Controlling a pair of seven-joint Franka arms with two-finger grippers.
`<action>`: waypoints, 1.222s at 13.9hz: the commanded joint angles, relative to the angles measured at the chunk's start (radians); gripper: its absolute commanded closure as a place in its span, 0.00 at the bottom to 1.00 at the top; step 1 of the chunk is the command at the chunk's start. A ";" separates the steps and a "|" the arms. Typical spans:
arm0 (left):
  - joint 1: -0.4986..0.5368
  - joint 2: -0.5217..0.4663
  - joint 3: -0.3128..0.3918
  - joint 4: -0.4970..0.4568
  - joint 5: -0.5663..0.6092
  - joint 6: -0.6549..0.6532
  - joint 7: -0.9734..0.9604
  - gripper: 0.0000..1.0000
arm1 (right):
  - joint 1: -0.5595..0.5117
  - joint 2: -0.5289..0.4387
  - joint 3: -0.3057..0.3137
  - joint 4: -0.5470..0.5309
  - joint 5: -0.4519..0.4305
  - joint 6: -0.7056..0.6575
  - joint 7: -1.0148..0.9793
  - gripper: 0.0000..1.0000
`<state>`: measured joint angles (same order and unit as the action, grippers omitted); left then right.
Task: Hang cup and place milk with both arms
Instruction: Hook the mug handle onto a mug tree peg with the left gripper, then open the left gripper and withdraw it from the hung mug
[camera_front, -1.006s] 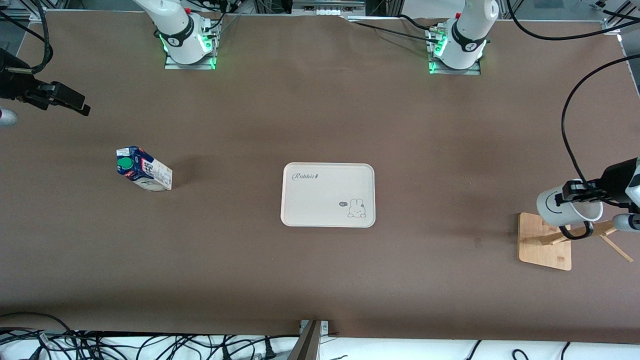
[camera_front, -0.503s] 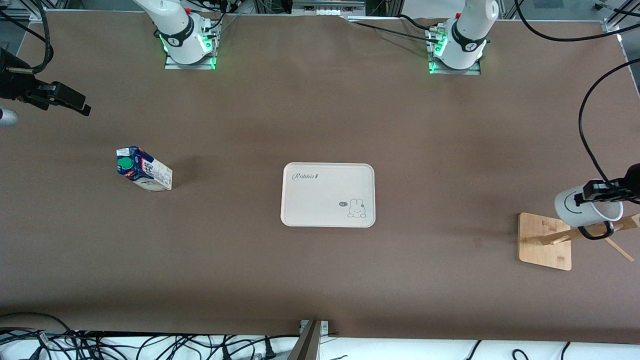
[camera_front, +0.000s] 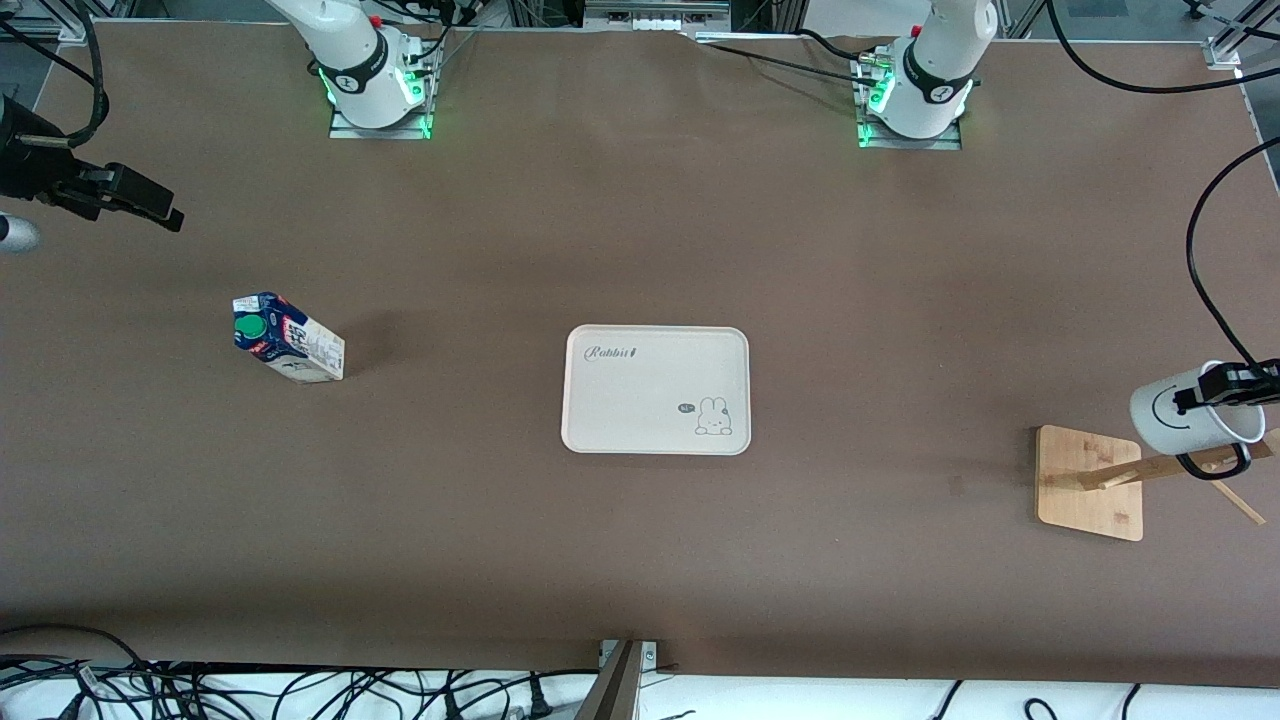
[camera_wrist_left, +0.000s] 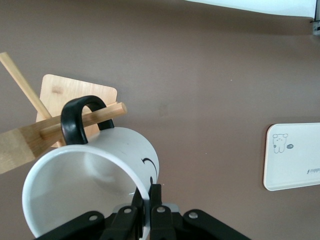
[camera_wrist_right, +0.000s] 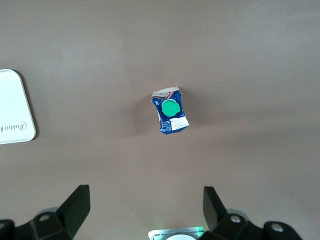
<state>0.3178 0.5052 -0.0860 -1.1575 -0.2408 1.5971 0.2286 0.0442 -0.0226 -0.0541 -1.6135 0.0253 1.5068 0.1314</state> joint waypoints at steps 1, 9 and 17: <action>0.023 0.016 -0.009 0.012 -0.049 -0.003 0.066 0.01 | -0.010 0.004 0.011 0.020 0.005 -0.019 0.008 0.00; -0.100 -0.091 -0.028 0.021 0.014 -0.129 -0.044 0.00 | -0.010 0.004 0.011 0.020 0.007 -0.019 0.010 0.00; -0.192 -0.119 -0.024 0.022 0.086 -0.181 -0.066 0.00 | -0.010 0.003 0.013 0.020 0.007 -0.019 0.013 0.00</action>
<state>0.1322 0.4035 -0.1182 -1.1321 -0.1802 1.4340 0.1676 0.0442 -0.0226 -0.0527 -1.6132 0.0253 1.5061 0.1314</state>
